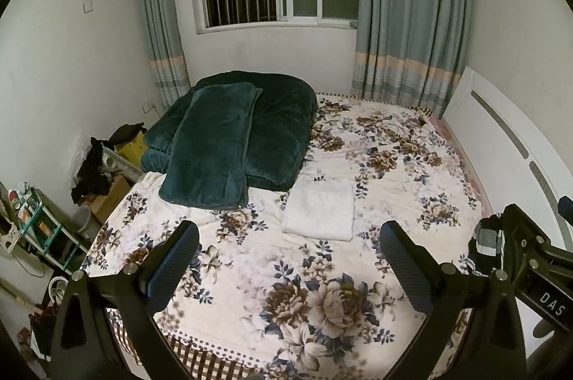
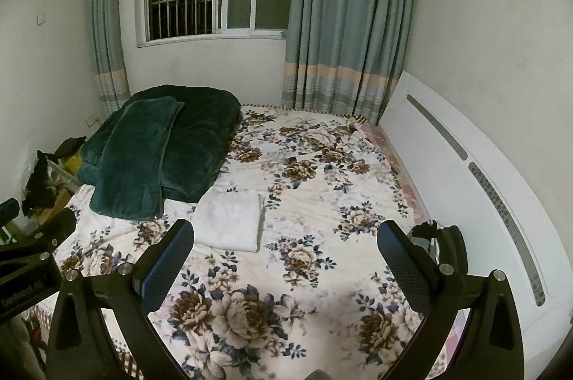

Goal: Fold small clothes

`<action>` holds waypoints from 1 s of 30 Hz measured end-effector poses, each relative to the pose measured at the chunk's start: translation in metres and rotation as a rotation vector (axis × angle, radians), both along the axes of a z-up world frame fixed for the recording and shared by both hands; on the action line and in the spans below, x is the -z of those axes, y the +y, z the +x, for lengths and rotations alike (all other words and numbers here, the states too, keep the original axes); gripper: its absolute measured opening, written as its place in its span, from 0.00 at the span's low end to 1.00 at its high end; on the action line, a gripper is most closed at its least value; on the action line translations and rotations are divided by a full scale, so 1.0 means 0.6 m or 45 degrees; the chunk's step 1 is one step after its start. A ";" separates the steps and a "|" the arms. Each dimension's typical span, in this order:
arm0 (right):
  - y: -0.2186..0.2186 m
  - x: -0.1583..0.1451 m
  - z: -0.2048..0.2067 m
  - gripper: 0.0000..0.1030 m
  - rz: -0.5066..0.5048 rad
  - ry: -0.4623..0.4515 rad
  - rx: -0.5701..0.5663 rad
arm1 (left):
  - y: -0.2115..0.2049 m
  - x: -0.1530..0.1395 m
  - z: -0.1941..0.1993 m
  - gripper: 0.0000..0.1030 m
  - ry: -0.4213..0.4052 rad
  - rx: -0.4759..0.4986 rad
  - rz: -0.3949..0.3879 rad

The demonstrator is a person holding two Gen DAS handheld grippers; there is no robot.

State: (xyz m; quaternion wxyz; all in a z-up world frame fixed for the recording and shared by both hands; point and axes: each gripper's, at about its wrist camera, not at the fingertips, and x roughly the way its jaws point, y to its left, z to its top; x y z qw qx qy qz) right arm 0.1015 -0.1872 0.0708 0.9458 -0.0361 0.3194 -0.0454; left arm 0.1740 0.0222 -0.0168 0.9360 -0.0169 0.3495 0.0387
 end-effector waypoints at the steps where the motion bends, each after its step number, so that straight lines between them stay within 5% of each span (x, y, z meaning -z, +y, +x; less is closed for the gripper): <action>1: 0.000 0.000 0.001 1.00 -0.002 -0.001 -0.002 | 0.000 -0.004 0.001 1.00 -0.002 -0.001 0.000; 30: 0.012 0.001 0.008 1.00 0.022 -0.001 -0.007 | -0.003 -0.029 0.006 1.00 -0.018 -0.024 0.016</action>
